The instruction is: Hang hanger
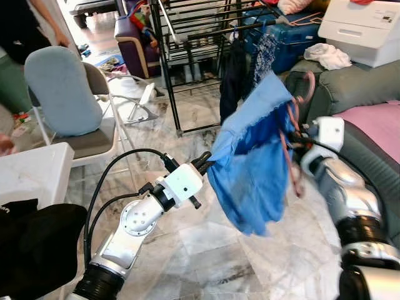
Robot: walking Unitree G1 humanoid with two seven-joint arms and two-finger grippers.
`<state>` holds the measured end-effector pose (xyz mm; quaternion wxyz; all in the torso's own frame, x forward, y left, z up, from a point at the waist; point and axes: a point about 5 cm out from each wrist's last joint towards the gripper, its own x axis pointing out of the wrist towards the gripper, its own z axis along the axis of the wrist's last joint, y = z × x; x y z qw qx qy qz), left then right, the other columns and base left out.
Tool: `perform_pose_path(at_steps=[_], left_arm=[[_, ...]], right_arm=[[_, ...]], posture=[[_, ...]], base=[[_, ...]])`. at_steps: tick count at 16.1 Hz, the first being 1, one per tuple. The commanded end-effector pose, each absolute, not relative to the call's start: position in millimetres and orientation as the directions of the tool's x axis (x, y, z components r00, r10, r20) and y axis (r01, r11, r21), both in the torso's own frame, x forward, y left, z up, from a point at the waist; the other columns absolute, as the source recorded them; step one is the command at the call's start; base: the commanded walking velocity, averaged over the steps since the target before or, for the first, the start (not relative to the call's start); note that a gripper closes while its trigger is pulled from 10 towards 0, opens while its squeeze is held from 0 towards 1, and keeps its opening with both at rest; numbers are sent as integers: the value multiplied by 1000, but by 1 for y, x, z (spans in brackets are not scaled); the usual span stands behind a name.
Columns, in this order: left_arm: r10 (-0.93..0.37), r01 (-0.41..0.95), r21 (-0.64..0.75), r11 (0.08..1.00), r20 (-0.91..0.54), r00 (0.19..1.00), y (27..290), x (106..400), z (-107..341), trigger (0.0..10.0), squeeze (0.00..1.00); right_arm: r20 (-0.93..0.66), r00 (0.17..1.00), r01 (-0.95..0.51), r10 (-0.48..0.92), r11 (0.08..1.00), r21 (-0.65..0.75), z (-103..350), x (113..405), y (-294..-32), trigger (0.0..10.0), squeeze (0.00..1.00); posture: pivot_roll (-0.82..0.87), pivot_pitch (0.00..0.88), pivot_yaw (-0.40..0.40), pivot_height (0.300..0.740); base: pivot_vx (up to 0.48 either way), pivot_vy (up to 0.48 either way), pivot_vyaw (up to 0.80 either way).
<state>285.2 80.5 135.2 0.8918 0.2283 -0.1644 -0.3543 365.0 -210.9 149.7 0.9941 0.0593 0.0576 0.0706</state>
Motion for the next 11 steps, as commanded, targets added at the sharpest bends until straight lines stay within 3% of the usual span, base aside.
perform_pose_path(at_steps=[1, 4, 6, 11], left_arm=[[-689, 541, 525, 657, 127, 714, 85, 289, 136, 10000, 0], [-650, 479, 542, 690, 173, 740, 78, 297, 145, 10000, 0], [-630, 452, 546, 705, 190, 753, 78, 299, 149, 10000, 0], [-378, 195, 539, 820, 253, 890, 112, 325, 161, 10000, 0]], right_arm=[[-32, 981, -184, 190, 973, 137, 168, 370, -201, 10000, 0], [-30, 954, -292, 299, 946, 141, 164, 365, -176, 10000, 0], [6, 969, -243, 245, 958, 152, 169, 367, -181, 10000, 0], [-182, 948, -262, 262, 965, 29, 140, 355, -189, 10000, 0]], posture=[[-121, 0, 86, 740], [-120, 0, 83, 740], [-120, 0, 83, 740], [-123, 0, 82, 740]], base=[[0, 0, 0], [0, 0, 0], [0, 0, 0], [0, 0, 0]])
